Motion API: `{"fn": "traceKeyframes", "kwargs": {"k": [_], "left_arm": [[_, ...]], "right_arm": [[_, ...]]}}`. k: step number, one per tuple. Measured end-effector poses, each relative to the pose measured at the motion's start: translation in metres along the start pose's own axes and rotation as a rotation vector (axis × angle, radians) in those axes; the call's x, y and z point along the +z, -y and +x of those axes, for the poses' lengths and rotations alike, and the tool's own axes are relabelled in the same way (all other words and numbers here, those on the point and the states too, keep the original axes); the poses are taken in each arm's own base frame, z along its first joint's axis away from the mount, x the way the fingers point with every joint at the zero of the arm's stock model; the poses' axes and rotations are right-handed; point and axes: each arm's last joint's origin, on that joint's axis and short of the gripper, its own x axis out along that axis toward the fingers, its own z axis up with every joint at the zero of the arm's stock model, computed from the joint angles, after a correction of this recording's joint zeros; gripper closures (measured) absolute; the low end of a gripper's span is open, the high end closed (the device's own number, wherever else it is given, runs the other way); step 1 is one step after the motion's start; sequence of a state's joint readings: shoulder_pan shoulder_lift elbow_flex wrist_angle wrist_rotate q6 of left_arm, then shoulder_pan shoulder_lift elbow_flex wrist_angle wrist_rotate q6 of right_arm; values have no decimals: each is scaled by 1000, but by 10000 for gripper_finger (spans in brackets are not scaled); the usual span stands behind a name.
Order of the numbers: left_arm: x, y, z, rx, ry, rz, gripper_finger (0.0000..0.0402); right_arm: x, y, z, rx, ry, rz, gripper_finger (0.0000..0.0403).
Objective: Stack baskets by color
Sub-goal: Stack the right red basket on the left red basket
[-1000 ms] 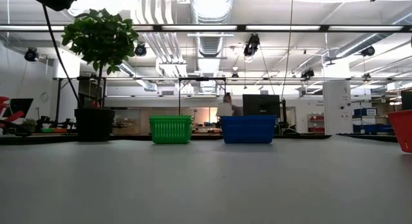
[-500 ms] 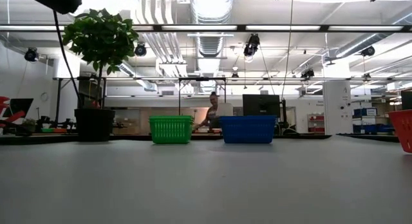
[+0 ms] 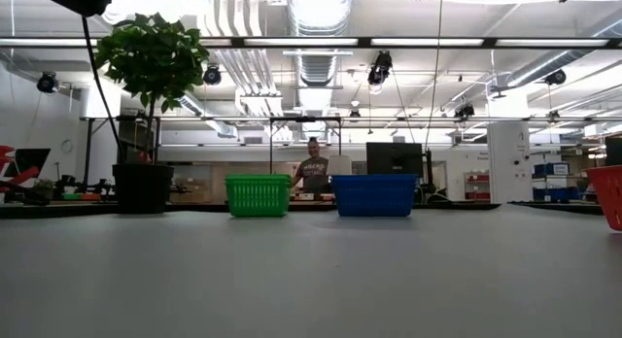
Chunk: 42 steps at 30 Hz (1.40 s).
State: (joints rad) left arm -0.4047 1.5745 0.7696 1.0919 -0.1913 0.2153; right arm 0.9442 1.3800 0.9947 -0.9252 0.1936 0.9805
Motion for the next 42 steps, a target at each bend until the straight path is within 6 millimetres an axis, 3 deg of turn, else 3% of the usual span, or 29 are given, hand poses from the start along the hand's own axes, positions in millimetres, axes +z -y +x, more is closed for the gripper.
{"fn": "traceKeyframes", "kwargs": {"k": [6,12,17,20,22,27,32,42], "left_arm": [[2,8,-2,-25,5,-7,293],[3,13,-3,-40,7,-11,293],[4,19,-4,-57,9,-17,293],[5,25,-6,-76,10,-22,293],[3,30,-6,-91,2,-24,293],[-8,40,3,-111,-23,-22,293],[-15,48,21,-110,-22,-21,293],[-31,58,42,-115,-50,-66,293]], "right_arm": [[-6,-14,9,27,-1,-16,266],[-10,-24,40,-68,-63,-72,274],[-12,-27,64,-154,-84,-209,333],[-10,-30,71,-207,-53,-307,381],[-7,-32,73,-238,-24,-384,388],[6,-34,64,-282,78,-575,394],[31,-32,44,-193,213,-747,394],[71,-16,13,383,447,-1055,394]]}}
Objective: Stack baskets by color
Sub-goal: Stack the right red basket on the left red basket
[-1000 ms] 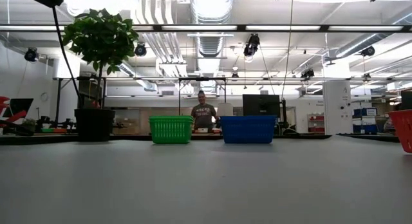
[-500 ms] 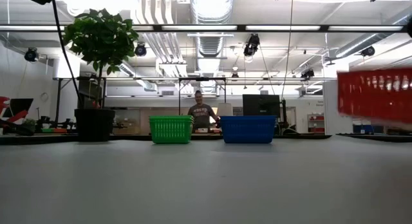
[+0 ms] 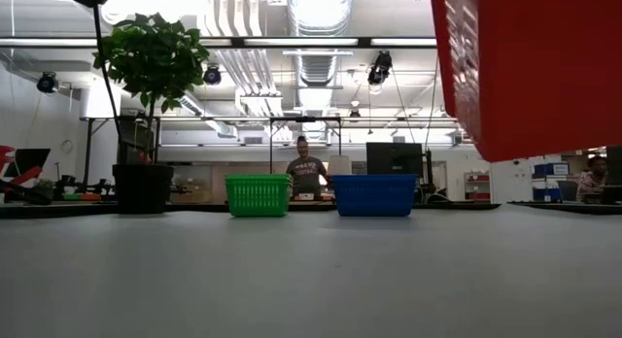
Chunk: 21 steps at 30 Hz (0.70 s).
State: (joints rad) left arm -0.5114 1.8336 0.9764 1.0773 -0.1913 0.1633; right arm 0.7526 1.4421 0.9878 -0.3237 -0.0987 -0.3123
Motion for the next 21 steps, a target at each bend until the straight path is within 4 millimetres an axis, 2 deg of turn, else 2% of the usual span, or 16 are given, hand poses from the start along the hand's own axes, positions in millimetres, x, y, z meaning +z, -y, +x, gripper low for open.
{"fn": "traceKeyframes", "kwargs": {"k": [6,12,17,21], "left_arm": [[-6,2,5,-14,-104,-59,283],[-12,1,15,-24,-306,-72,248],[-6,-9,23,1,-316,-68,208],[-5,-21,27,29,-310,-68,192]], "right_arm": [[-7,18,-3,29,32,-29,394],[-16,20,-1,32,4,-62,394],[-17,21,-1,28,6,-60,394],[-19,23,-1,27,-3,-48,394]]}}
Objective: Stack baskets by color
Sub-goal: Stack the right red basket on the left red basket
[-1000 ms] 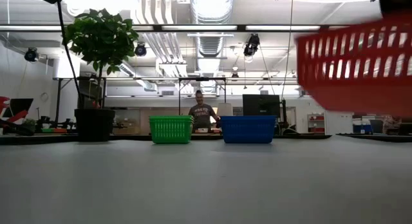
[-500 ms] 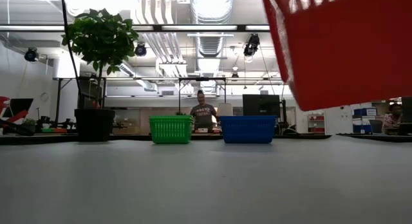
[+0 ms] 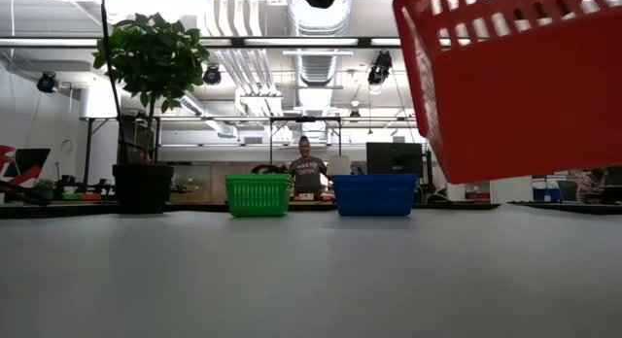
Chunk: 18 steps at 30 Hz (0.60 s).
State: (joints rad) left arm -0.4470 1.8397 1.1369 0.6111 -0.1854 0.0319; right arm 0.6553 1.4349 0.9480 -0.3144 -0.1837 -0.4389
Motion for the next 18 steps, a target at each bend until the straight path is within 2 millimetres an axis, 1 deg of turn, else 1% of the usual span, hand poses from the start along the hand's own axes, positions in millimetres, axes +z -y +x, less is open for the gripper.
{"fn": "traceKeyframes", "kwargs": {"k": [4,10,14,18], "left_arm": [[-5,-10,4,-40,-13,-22,192],[-20,-24,10,-15,-71,-59,192],[-31,-29,14,-28,-108,-59,192],[-41,-32,15,-27,-147,-77,192]], "right_arm": [[-3,5,-1,-15,-11,12,394],[-11,20,-4,-76,-31,22,394],[-17,31,-7,-101,-38,53,394],[-22,39,-10,-113,-40,44,394]]}}
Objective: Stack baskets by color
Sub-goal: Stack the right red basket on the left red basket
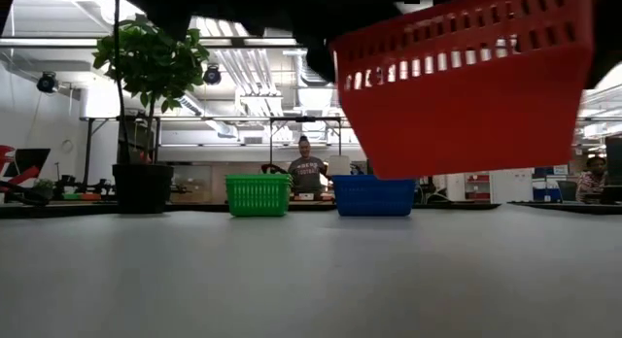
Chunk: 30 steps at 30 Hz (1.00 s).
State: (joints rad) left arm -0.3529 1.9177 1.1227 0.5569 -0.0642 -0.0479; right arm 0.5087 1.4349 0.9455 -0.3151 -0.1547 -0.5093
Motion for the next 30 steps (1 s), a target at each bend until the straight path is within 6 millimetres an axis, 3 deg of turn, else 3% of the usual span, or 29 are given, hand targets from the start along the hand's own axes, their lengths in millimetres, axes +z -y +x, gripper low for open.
{"fn": "traceKeyframes", "kwargs": {"k": [7,12,16,24,30], "left_arm": [[-12,-4,-1,11,-40,10,238],[-15,-5,-1,19,-68,40,325],[-17,-7,-2,15,-86,38,391],[-16,-7,-1,16,-77,55,399],[-16,-11,-2,25,-81,36,400]], "right_arm": [[-6,11,-2,-14,-4,-7,394],[-12,20,-3,-53,-21,48,390],[-15,24,-4,-64,-28,90,359],[-14,26,-10,-92,-15,106,280],[-6,26,-35,-140,45,52,255]]}}
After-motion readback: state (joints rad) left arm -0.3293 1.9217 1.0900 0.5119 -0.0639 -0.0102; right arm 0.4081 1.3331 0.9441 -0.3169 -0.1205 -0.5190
